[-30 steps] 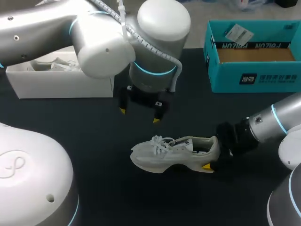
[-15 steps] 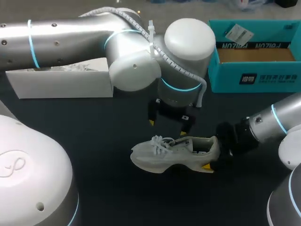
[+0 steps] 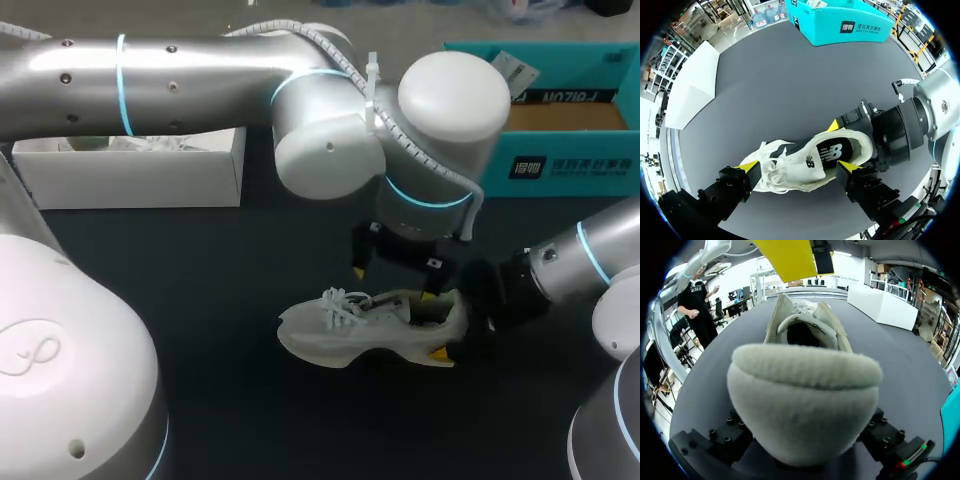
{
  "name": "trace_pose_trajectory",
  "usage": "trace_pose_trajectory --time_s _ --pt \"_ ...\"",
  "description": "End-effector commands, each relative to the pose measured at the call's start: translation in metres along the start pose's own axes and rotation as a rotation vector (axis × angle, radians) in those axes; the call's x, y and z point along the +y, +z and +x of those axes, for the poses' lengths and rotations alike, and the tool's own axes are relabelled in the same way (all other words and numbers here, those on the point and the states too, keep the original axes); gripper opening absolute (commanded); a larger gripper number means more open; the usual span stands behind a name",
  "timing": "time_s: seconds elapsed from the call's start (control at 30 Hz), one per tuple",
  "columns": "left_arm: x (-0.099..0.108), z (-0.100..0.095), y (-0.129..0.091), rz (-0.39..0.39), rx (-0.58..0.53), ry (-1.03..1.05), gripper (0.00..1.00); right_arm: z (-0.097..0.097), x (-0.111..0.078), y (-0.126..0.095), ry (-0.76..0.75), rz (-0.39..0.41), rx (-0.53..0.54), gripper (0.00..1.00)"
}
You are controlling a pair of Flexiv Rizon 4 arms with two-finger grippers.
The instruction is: Take the shoe out of the shoebox, open the shoe tongue, remove and reinsert the insole, then place the shoe into the shoebox
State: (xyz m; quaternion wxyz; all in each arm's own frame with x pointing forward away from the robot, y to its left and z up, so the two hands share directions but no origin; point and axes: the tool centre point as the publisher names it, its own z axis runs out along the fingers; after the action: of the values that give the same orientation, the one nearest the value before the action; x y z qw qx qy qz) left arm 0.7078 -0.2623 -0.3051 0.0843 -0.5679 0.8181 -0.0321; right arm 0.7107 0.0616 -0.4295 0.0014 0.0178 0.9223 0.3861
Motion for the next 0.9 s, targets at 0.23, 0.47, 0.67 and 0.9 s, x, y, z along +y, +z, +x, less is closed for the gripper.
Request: trace_pose_trajectory --time_s 0.23,0.47,0.67,0.9 --pt "0.001 0.011 0.03 -0.038 0.009 -0.009 1.0 0.0 0.0 0.003 0.0 0.002 -0.001 0.0" --pt "0.006 0.006 0.036 -0.078 -0.025 -0.008 1.0 0.0 0.0 0.003 0.0 0.002 -0.001 0.0" --pt "0.011 -0.002 0.039 -0.096 -0.055 -0.029 1.0 0.0 0.0 0.003 0.0 0.002 -0.001 0.0" --pt "0.022 -0.018 0.025 -0.094 -0.086 -0.078 1.0 0.0 0.0 0.003 0.0 0.002 -0.001 0.0"
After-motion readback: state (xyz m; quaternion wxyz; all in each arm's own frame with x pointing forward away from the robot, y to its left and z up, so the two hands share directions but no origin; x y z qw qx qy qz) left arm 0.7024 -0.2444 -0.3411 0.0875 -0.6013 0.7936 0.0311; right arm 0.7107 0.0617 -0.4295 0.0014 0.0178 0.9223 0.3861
